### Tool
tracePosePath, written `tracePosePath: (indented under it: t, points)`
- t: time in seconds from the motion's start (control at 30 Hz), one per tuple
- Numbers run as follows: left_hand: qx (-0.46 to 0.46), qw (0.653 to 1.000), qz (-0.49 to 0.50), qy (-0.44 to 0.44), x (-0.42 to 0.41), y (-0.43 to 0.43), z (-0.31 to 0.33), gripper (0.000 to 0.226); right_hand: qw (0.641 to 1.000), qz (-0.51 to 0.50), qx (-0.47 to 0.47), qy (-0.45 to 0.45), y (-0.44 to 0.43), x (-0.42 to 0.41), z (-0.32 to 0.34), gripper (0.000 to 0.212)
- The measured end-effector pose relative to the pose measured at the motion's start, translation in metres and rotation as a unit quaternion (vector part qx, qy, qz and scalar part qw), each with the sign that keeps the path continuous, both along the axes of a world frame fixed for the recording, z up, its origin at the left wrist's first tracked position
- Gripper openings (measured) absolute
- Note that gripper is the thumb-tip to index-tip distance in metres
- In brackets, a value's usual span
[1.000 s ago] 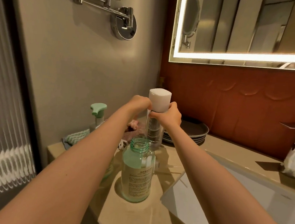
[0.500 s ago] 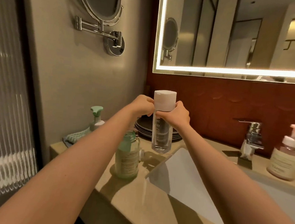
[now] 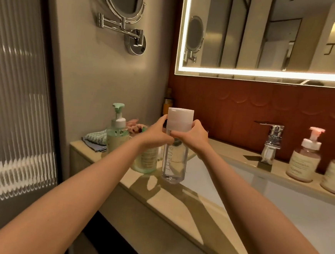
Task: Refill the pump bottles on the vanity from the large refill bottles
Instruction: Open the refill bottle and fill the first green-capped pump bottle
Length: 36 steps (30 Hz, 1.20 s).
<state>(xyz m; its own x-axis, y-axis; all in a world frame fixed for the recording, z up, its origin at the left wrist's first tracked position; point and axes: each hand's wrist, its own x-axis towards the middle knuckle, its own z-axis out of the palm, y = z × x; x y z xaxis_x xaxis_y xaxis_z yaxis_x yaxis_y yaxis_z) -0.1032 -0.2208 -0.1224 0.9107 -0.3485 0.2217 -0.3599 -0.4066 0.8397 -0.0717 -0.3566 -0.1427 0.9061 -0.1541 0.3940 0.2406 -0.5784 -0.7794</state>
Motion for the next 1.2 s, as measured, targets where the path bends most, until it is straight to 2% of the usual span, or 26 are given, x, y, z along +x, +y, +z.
tracePosePath:
  t: [0.07,0.17,0.27,0.37,0.47,0.57,0.63,0.67,0.73,0.8,0.87,0.97,1.1,1.2]
  points:
    - [0.002,1.0,-0.009,0.014,-0.007,0.003,-0.009,0.074,1.0,0.022,0.003,0.004,0.003,-0.004,-0.006,0.064]
    - [-0.027,0.999,0.011,0.012,-0.016,-0.001,-0.022,0.059,0.999,0.039,0.015,0.001,0.006,-0.011,-0.009,0.059]
    - [-0.066,0.993,0.092,-0.004,-0.012,-0.009,-0.035,0.069,0.998,0.054,0.037,0.02,0.007,-0.014,-0.008,0.061]
    - [-0.092,0.983,0.159,-0.015,-0.005,-0.014,-0.043,0.076,0.989,0.123,0.038,0.071,0.005,-0.018,0.0,0.07]
    - [-0.095,0.979,0.181,-0.02,-0.001,-0.015,-0.045,0.079,0.981,0.164,0.023,0.106,0.004,-0.028,0.022,0.063]
    - [-0.084,0.98,0.182,-0.02,0.002,-0.018,-0.044,0.076,0.993,0.119,-0.003,0.019,0.008,-0.026,0.057,0.062]
    - [-0.083,0.981,0.174,-0.019,0.005,-0.021,-0.044,0.083,0.992,0.093,-0.082,-0.02,0.015,-0.019,0.071,0.055]
    - [-0.07,0.981,0.178,-0.022,0.006,-0.023,-0.044,0.087,0.984,0.075,-0.164,-0.008,0.02,-0.016,0.073,0.056]
    - [-0.041,0.979,0.196,-0.027,0.007,-0.024,-0.044,0.088,0.942,0.01,-0.337,0.007,0.029,-0.013,0.069,0.06]
    - [-0.033,0.977,0.207,-0.03,0.008,-0.023,-0.044,0.077,0.902,-0.047,-0.428,-0.026,0.034,-0.016,0.065,0.055]
    - [-0.033,0.98,0.192,-0.036,0.012,-0.019,-0.043,0.068,0.906,-0.041,-0.42,-0.043,0.033,-0.016,0.065,0.054]
    - [-0.018,0.986,0.159,-0.043,0.014,-0.009,-0.041,0.052,0.922,0.03,-0.384,-0.028,0.026,-0.013,0.068,0.052]
    - [-0.061,0.995,0.077,0.006,0.014,0.009,-0.038,0.047,0.94,0.152,-0.305,-0.022,0.02,-0.013,0.067,0.052]
    - [-0.011,0.999,0.047,-0.013,0.015,0.015,-0.034,0.047,0.944,0.232,-0.232,0.022,0.022,-0.015,0.075,0.049]
